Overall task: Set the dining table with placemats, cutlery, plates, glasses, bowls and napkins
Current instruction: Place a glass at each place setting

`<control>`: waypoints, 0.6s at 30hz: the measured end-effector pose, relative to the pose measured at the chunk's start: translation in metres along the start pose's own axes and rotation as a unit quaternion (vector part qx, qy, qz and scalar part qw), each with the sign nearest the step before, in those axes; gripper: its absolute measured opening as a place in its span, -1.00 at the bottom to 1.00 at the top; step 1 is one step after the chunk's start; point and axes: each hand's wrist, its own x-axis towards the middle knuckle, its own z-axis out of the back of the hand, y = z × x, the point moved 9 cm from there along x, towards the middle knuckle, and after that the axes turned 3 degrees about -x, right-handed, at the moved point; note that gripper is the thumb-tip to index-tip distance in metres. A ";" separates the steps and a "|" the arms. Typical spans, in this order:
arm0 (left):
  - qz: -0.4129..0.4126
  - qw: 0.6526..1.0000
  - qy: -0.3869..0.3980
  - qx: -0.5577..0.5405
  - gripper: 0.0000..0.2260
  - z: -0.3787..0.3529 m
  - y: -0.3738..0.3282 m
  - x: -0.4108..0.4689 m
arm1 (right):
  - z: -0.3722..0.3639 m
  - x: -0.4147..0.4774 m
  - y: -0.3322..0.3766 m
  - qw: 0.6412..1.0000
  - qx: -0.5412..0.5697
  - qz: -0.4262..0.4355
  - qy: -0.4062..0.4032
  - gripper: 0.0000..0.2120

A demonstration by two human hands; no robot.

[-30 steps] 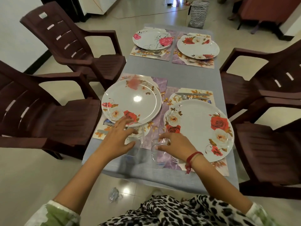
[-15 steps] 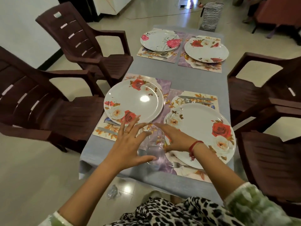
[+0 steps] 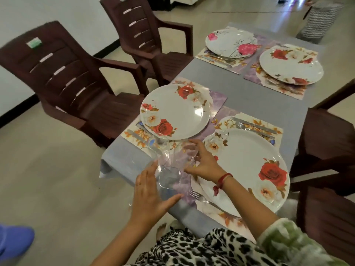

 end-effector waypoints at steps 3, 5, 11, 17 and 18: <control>0.121 0.991 -0.013 -0.055 -0.05 -0.022 0.011 -0.016 | 0.017 0.001 -0.003 0.996 0.072 -0.008 -0.059 -0.22; 0.175 0.980 -0.034 -0.093 -0.01 -0.031 0.013 -0.019 | 0.031 0.000 -0.001 0.991 0.102 -0.002 -0.085 -0.23; 0.251 0.950 -0.112 -0.148 -0.32 -0.048 0.024 -0.024 | 0.061 -0.017 0.005 0.980 0.158 0.024 -0.116 -0.27; 0.197 0.953 -0.145 -0.179 -0.40 -0.025 -0.001 -0.016 | 0.082 -0.042 0.013 0.975 0.149 0.048 -0.158 -0.39; 0.181 0.955 -0.150 -0.183 -0.41 -0.017 -0.009 -0.013 | 0.086 -0.048 0.014 0.972 0.149 0.048 -0.173 -0.39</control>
